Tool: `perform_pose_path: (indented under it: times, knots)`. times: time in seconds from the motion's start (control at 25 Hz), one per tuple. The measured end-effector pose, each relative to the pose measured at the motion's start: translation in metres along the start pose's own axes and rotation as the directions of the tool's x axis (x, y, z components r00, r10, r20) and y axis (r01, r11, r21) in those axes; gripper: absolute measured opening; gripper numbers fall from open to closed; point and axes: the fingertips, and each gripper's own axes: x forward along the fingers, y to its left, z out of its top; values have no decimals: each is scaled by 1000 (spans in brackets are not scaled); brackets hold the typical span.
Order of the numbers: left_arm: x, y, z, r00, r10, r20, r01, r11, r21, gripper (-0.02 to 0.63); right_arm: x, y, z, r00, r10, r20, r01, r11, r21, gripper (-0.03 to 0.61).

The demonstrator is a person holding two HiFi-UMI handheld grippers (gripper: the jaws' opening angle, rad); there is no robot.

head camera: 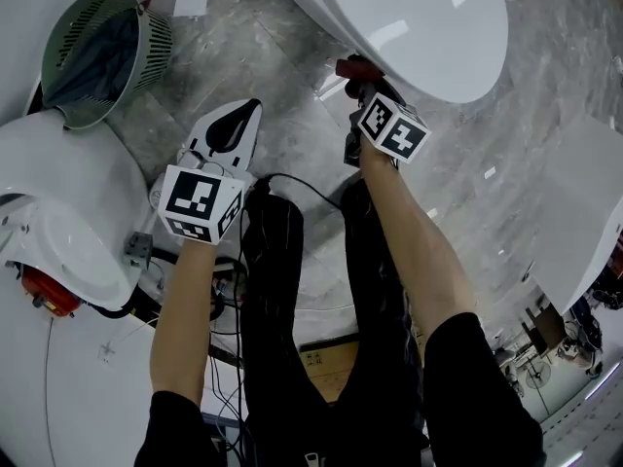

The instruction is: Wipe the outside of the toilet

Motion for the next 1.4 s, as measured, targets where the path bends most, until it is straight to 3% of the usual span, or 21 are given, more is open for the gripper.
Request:
perform_pose_path:
  times: [0.56, 0.92, 1.16, 1.4]
  knots:
    - [41, -69, 8, 999, -29, -28, 30, 999, 37, -2, -32, -88, -2, 999, -7, -38, 5, 998, -55, 72]
    - [68, -106, 33, 1000, -14, -28, 15, 999, 41, -2, -48, -163, 27, 997, -57, -55, 52, 994, -94, 72]
    - [81, -134, 48, 999, 32, -33, -31, 999, 42, -2, -50, -203, 54, 997, -36, -72, 23, 985, -173, 72]
    - [83, -152, 76, 992, 121, -30, -121, 993, 13, -2, -49, -219, 80, 996, 19, -89, -33, 986, -163, 71]
